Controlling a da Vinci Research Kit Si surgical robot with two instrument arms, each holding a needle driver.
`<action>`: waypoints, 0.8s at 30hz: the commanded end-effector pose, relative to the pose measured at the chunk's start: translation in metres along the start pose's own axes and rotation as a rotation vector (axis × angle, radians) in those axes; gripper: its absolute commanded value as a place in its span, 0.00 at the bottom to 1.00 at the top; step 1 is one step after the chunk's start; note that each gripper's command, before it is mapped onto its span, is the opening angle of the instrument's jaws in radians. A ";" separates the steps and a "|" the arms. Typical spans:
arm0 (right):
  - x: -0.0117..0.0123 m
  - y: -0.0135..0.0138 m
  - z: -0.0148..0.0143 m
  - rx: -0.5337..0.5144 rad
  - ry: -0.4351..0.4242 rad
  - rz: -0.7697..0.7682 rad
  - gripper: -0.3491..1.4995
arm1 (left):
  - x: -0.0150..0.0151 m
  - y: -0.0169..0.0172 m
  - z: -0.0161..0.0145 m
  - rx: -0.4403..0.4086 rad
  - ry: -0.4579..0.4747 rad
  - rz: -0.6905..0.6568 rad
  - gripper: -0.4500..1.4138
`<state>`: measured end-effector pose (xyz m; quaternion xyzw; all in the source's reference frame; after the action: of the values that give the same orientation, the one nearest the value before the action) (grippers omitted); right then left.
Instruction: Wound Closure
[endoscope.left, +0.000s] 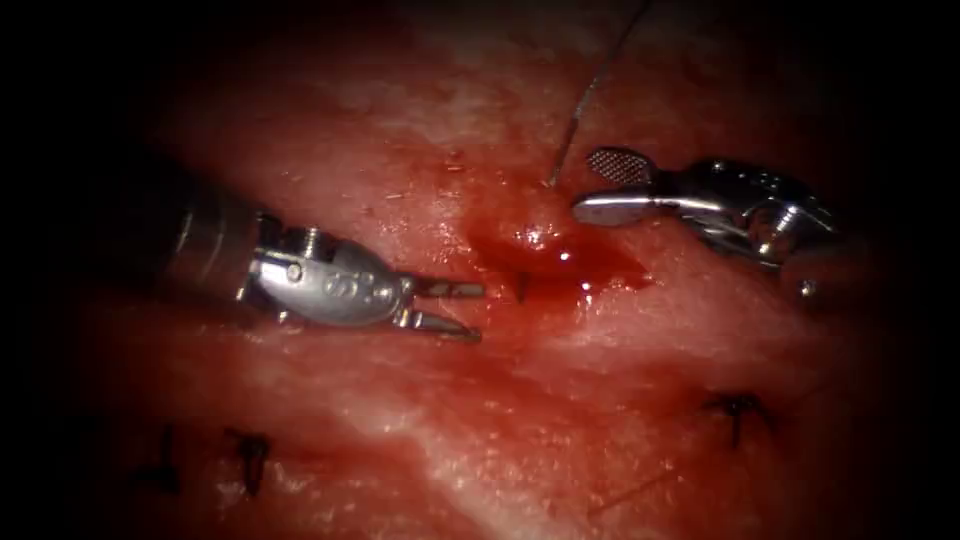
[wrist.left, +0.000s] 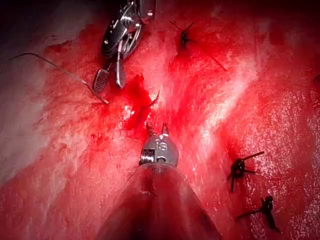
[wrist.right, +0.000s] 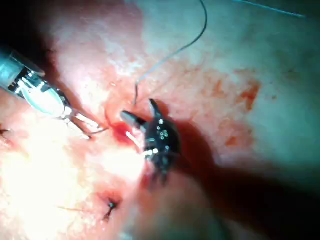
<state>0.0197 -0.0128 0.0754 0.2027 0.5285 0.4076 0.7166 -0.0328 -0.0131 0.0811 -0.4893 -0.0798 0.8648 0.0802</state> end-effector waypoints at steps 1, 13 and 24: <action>-0.0007 0.0002 0.0003 -0.008 0.004 0.004 0.84 | -0.0002 0.0006 0.0010 -0.005 0.010 0.003 0.30; -0.0012 0.0007 0.0003 -0.011 0.020 -0.005 0.81 | 0.0028 -0.0005 0.0014 0.016 0.106 0.058 0.37; -0.0014 0.0008 0.0004 -0.012 0.021 -0.007 0.80 | 0.0023 -0.0008 0.0042 0.021 0.103 0.071 0.27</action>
<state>0.0189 -0.0127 0.0766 0.1909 0.5337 0.4108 0.7142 -0.0371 -0.0115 0.0811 -0.5346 -0.0478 0.8417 0.0588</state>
